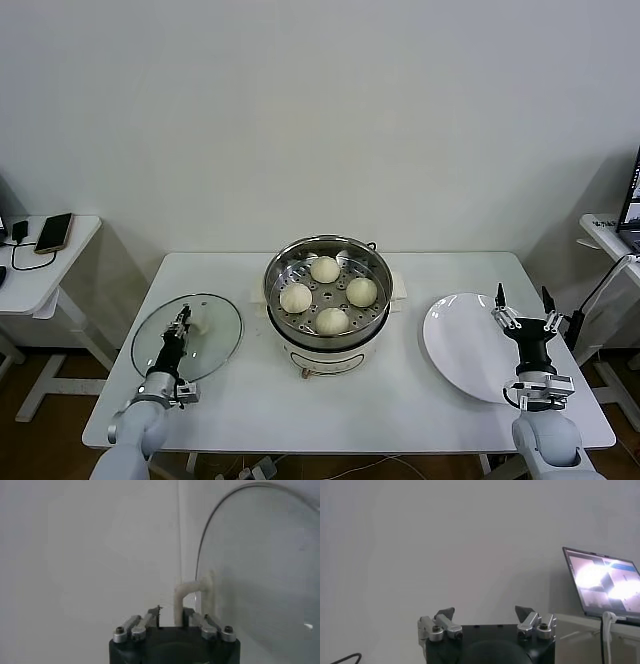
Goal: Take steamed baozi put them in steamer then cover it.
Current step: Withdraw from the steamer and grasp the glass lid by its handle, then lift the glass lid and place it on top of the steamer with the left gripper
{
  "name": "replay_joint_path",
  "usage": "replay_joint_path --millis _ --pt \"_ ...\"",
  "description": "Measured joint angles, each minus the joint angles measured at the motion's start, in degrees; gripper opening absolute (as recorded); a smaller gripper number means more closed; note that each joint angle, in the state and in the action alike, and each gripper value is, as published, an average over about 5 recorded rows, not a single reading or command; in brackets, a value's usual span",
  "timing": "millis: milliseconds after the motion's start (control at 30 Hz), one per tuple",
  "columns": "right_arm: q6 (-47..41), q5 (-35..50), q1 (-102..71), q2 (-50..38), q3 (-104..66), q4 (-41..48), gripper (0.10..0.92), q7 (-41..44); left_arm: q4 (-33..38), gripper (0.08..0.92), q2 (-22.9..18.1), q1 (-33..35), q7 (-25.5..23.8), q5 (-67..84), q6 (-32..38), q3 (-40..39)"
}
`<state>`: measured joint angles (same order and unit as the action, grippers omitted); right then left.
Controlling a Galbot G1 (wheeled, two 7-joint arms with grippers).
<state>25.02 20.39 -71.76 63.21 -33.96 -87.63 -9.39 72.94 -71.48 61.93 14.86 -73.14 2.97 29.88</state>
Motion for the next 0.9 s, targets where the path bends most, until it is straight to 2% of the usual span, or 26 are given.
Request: replay_joint_path --millis 267,567,767,900 --pt "0.22 -0.26 0.31 0.63 0.08 0.12 0.823 0.06 9.97 0.19 2.07 2.5 -2.44 3.67 -2.13 1.52" --pt "-0.09 -0.36 0.84 1.04 -0.02 -0.24 0.823 -0.13 27.96 0.19 4.84 4.83 -7.46 8.08 -7.14 1.13" --pt "-0.43 -0.36 1.03 1.01 -0.36 -0.37 0.823 -0.38 40.39 0.19 4.7 4.36 -12.92 9.1 -13.64 -4.1" --pt "-0.5 -0.35 1.24 1.18 -0.67 -0.06 0.823 -0.43 44.8 0.19 3.23 2.81 -16.45 8.64 -18.59 -10.73"
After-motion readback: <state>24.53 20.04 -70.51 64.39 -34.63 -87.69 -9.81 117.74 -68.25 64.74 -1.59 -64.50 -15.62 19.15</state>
